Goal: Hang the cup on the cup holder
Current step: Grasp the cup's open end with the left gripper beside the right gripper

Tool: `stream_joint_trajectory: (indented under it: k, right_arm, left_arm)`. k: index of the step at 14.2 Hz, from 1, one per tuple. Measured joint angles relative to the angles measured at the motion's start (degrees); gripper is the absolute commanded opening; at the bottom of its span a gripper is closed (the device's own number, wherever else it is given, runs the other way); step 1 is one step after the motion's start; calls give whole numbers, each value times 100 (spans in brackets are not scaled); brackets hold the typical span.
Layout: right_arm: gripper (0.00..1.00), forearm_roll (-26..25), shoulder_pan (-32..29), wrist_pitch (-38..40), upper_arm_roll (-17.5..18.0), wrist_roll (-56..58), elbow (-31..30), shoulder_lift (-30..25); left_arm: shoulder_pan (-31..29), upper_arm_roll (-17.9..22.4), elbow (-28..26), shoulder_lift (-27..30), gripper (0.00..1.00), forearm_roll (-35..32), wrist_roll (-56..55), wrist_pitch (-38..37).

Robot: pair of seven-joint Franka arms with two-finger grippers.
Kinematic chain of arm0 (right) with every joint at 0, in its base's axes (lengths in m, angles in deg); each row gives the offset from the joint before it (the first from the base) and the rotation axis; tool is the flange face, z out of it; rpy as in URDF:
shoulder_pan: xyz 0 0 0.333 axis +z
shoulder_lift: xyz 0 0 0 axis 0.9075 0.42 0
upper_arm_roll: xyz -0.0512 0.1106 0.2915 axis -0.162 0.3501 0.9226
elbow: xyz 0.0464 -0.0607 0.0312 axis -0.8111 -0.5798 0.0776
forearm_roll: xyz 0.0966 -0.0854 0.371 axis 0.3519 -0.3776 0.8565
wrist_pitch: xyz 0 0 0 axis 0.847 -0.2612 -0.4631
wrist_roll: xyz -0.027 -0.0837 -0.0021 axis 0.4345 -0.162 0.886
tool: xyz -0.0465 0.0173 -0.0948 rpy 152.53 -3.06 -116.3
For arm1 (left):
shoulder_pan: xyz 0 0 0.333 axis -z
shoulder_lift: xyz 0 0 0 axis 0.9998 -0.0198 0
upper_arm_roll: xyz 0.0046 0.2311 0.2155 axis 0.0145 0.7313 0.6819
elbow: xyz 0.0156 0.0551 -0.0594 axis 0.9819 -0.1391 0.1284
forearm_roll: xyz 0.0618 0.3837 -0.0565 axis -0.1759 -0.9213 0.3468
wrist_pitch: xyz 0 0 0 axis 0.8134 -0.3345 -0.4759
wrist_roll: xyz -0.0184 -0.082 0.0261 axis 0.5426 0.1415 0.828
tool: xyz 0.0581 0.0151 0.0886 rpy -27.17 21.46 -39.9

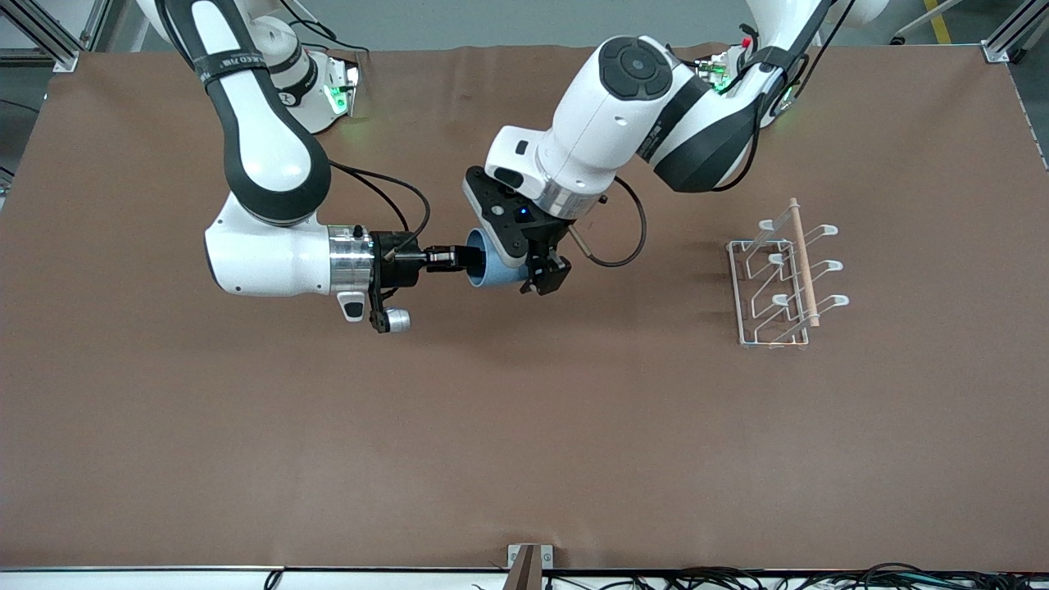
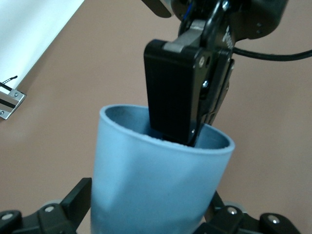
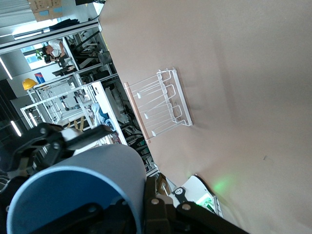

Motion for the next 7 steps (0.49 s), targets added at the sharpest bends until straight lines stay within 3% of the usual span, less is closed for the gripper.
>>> stream_joint_trajectory:
  k: [2,4,5,6,7]
  right_arm:
    - [5,3,-1,-6,-5,0,6,13]
    - [13,10,0,-13,-3,4,19,20]
    - [78,19,0,-20,-3,5,25,26]
    - [98,37,-1,-24,-4,18,32,32]
    - [100,50,0,-26,-2,33,42,37]
  left_arm:
    - [21,-11,0,-6,31,-116,55,0]
    - [31,-23,1,-6,28,-264,55,1]
    - [42,-28,4,-6,28,-360,55,1]
    - [50,-32,11,-5,28,-444,55,-1]
    - [53,-39,21,-5,28,-523,55,-19]
